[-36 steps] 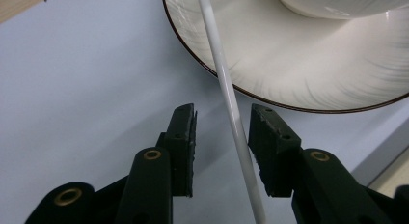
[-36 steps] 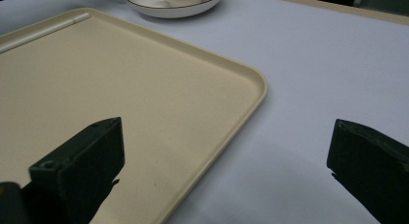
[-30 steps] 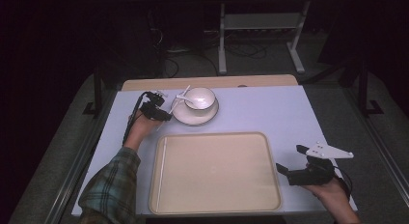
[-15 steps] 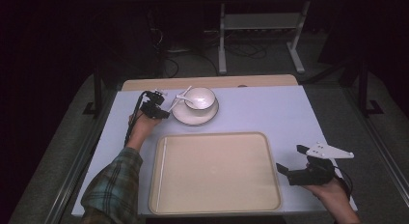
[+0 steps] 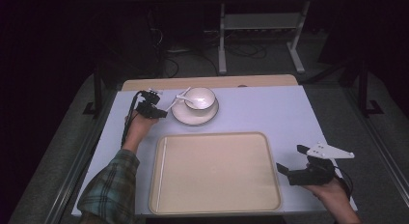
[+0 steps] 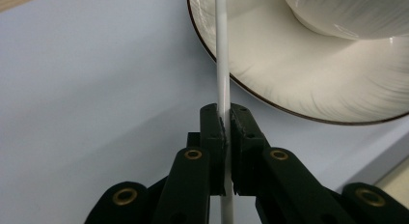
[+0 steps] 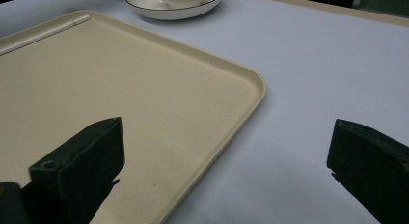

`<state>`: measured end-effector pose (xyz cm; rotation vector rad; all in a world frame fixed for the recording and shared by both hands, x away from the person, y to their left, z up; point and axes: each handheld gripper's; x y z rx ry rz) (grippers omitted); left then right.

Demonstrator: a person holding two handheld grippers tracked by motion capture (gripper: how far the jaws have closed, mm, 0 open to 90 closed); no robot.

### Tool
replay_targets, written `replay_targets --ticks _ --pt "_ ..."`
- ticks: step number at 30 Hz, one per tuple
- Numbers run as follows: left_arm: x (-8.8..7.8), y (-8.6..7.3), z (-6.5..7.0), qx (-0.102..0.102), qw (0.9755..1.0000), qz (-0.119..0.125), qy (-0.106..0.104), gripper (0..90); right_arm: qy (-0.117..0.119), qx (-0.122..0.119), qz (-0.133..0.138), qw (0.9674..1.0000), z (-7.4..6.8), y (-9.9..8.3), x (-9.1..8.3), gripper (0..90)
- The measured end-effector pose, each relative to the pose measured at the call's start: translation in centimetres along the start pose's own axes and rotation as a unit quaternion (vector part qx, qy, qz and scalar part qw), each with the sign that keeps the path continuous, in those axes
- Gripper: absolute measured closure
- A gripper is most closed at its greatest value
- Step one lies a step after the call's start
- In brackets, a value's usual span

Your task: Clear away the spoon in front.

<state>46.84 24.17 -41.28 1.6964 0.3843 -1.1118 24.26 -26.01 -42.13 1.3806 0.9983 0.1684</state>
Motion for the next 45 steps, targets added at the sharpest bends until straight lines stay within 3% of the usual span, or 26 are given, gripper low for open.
replay_targets --ticks 17,29,34,45 --pt "-3.1 -2.6 -0.1 -0.005 0.9991 0.026 -0.034 85.0 0.0 -0.001 0.001 1.0 -0.1 0.1 0.0 0.0" --pt "-4.5 -5.1 -0.5 -0.012 0.9989 0.027 -0.037 85.0 -0.001 -0.002 0.001 1.0 -0.1 0.1 0.0 0.0" --pt "-5.5 -6.7 -0.1 -0.008 0.9989 0.025 -0.04 85.0 0.0 -0.002 0.0 1.0 -0.1 0.1 0.0 0.0" --pt "-7.6 -8.9 0.7 -0.006 0.9981 0.029 -0.054 85.0 0.001 -0.005 0.0 1.0 -0.3 0.1 0.1 0.0"
Point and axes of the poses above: each handheld gripper's, and its own axes: x roughly forward along the jaws, y roughly out of its top, z roughly to its right, and after that the axes turned 7 degrees about y, right-handed
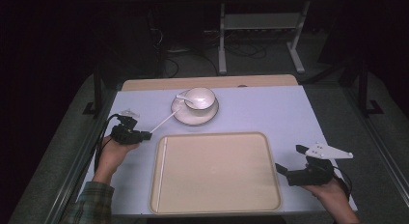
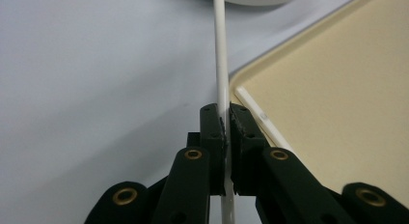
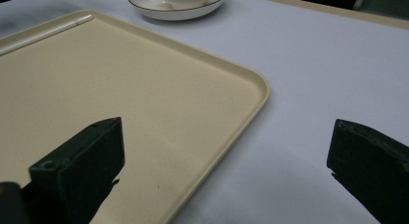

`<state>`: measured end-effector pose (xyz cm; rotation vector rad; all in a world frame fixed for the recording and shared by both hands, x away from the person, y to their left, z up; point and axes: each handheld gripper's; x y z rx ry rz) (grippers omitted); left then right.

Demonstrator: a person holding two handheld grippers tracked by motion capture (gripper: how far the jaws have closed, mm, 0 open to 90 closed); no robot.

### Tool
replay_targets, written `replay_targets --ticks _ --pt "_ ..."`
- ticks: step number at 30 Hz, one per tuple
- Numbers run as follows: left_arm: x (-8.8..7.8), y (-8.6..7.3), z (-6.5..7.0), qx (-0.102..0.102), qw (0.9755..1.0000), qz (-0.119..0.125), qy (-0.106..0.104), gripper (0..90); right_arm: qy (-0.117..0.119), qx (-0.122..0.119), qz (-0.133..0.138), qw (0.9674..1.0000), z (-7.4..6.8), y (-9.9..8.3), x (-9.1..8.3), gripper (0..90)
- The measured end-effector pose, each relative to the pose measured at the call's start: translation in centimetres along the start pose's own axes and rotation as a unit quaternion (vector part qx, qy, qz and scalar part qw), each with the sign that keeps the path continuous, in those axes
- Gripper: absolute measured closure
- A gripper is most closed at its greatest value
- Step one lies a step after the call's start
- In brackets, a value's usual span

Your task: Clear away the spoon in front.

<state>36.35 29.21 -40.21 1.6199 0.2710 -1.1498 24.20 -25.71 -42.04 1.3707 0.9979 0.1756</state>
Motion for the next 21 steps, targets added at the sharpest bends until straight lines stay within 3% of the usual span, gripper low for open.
replay_targets --ticks 9,21 --pt "-1.1 -1.4 1.6 0.007 0.9993 0.008 -0.037 85.0 0.0 -0.001 0.0 1.0 0.0 0.0 0.0 0.0" --pt "-0.6 -1.3 4.3 0.027 0.996 0.009 -0.085 84.9 0.0 -0.001 -0.001 1.0 -0.1 0.1 0.1 0.0"
Point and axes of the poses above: each handheld gripper's, and its own axes: x roughly forward along the jaws, y roughly out of its top, z roughly to its right, and after that the axes turned 7 degrees about y, right-handed
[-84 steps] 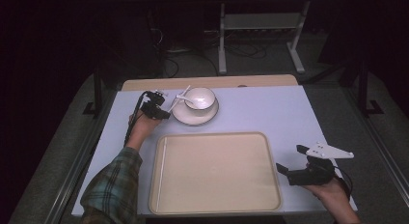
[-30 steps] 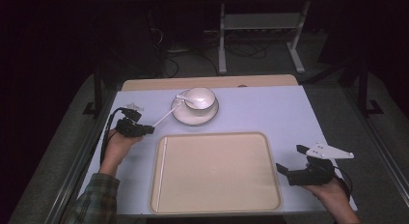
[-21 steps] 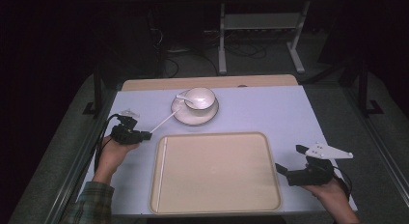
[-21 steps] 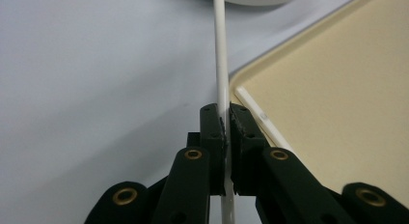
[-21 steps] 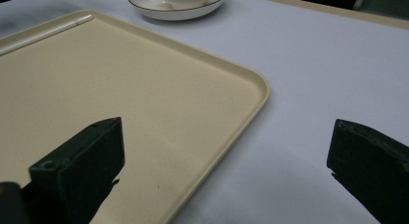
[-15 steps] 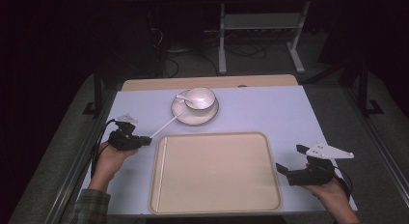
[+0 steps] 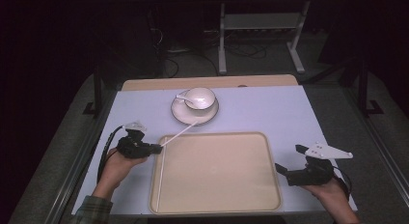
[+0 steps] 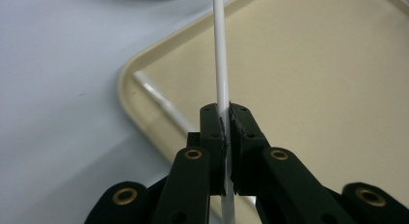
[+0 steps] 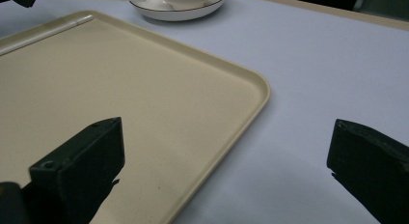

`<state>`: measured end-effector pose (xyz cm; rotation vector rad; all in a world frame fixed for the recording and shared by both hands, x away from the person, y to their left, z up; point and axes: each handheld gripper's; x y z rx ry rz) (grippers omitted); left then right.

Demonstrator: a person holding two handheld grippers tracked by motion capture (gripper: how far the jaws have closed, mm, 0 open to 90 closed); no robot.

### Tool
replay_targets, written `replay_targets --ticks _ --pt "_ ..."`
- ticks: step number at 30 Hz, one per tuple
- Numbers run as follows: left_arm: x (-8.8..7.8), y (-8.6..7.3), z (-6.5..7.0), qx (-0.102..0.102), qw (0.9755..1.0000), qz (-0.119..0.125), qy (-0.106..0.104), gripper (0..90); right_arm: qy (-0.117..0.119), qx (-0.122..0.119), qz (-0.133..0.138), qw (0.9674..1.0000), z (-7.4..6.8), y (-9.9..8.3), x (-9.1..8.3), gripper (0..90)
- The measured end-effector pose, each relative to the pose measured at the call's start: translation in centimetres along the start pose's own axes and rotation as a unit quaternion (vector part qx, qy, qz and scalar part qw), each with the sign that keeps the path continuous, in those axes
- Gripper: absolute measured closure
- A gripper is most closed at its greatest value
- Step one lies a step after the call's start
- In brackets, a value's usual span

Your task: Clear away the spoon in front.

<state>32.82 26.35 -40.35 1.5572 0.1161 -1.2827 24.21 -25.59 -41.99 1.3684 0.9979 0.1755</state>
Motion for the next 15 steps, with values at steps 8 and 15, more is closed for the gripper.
replay_targets --ticks 8,15 --pt "1.6 0.7 2.6 0.032 0.999 -0.013 -0.029 84.9 -0.001 0.001 0.001 1.0 0.1 0.0 -0.1 0.0" --pt "2.8 0.9 4.2 0.049 0.9976 -0.023 -0.042 84.9 0.0 -0.001 -0.001 1.0 0.0 0.0 0.0 0.0"
Point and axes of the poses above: each handheld gripper's, and its own axes: x roughly forward along the jaws, y roughly out of its top, z roughly to its right, and after that the axes turned 7 degrees about y, right-handed
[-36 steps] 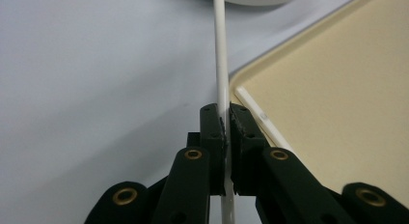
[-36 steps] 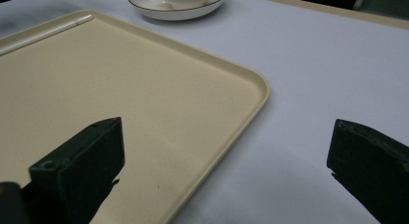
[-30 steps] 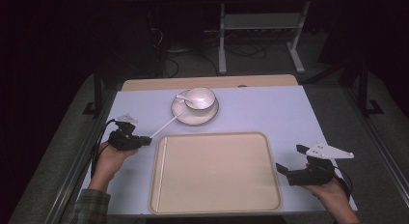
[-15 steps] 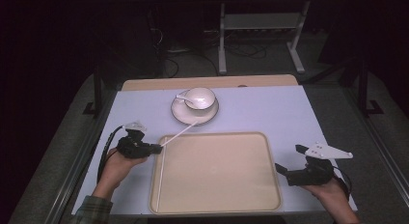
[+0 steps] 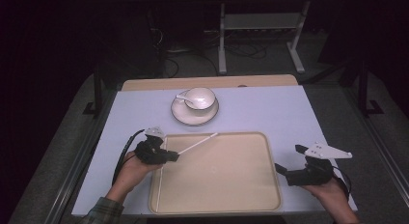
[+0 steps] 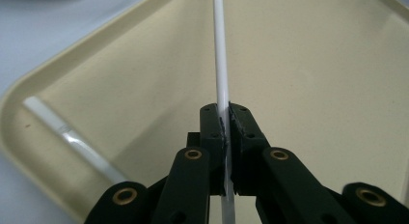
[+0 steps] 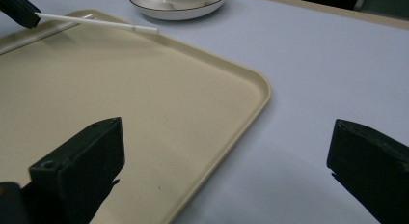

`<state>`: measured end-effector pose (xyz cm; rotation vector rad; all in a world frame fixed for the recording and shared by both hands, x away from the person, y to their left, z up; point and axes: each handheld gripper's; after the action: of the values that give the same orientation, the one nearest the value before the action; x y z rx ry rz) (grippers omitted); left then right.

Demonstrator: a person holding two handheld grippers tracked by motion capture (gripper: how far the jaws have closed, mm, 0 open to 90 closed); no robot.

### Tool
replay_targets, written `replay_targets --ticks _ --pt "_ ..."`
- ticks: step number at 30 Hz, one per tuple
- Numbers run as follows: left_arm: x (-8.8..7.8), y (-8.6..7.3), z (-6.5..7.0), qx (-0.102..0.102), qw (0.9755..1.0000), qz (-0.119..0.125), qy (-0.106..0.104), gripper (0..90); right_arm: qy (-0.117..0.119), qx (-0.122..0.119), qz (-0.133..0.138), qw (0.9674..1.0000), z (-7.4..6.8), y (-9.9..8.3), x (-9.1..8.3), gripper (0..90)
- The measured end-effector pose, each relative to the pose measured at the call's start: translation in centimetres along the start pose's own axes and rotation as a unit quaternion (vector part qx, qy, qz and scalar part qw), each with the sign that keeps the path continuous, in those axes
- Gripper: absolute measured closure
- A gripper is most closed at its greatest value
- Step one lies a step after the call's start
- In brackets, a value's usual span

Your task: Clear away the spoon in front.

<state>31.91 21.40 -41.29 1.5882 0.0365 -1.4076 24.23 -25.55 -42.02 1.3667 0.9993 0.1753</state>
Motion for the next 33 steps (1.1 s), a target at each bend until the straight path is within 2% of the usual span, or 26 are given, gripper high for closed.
replay_targets --ticks 13,27,33 --pt "2.2 0.5 1.7 0.015 0.9998 -0.016 0.001 84.8 0.001 -0.001 -0.001 1.0 -0.1 0.0 0.0 0.0" --pt "3.4 0.2 2.0 0.03 0.9987 -0.039 0.014 84.1 0.001 0.0 0.0 1.0 0.0 0.0 0.0 0.0" --pt "3.6 0.0 2.2 0.033 0.9985 -0.041 0.014 83.6 0.002 -0.001 0.0 1.0 0.0 0.0 0.0 0.0"
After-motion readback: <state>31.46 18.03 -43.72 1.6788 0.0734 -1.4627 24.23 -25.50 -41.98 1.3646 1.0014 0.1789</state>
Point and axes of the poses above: each handheld gripper's, and its own axes: x roughly forward along the jaws, y roughly out of its top, z roughly to its right, and after that the axes turned 7 degrees about y, right-handed
